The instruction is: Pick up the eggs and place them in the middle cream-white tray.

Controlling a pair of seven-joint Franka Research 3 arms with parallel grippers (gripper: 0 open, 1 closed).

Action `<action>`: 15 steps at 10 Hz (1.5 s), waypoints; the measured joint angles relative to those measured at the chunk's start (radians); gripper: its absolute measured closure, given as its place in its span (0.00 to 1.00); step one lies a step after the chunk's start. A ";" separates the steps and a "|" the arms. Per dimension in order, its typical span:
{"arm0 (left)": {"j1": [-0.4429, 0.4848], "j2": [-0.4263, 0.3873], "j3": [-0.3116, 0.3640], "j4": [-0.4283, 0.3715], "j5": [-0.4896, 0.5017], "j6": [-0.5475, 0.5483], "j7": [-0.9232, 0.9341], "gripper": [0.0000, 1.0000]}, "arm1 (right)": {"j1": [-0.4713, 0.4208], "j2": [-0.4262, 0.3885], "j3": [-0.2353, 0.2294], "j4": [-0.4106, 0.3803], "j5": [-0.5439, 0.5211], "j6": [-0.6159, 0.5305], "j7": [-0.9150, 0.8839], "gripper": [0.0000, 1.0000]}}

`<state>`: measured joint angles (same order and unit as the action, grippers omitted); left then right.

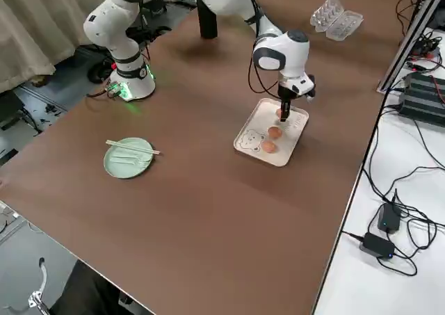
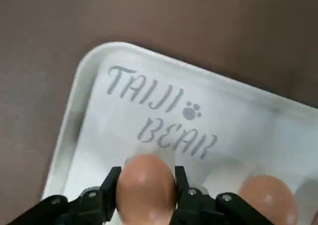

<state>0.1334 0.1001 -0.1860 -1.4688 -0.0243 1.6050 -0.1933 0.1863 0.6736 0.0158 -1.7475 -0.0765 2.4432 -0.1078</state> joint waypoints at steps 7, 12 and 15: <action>0.000 0.002 0.000 0.000 0.000 0.000 0.000 0.00 | -0.009 0.012 0.001 -0.002 -0.001 0.035 -0.016 0.43; 0.000 0.003 0.000 0.000 0.000 0.000 0.000 0.00 | -0.009 0.011 0.003 0.002 -0.001 0.020 -0.022 0.00; 0.000 0.003 0.000 0.000 0.000 0.000 0.000 0.00 | -0.010 -0.035 0.005 0.089 0.000 -0.241 -0.044 0.00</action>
<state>0.1335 0.1033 -0.1859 -1.4691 -0.0243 1.6051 -0.1933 0.1766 0.6387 0.0204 -1.6583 -0.0766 2.2022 -0.1513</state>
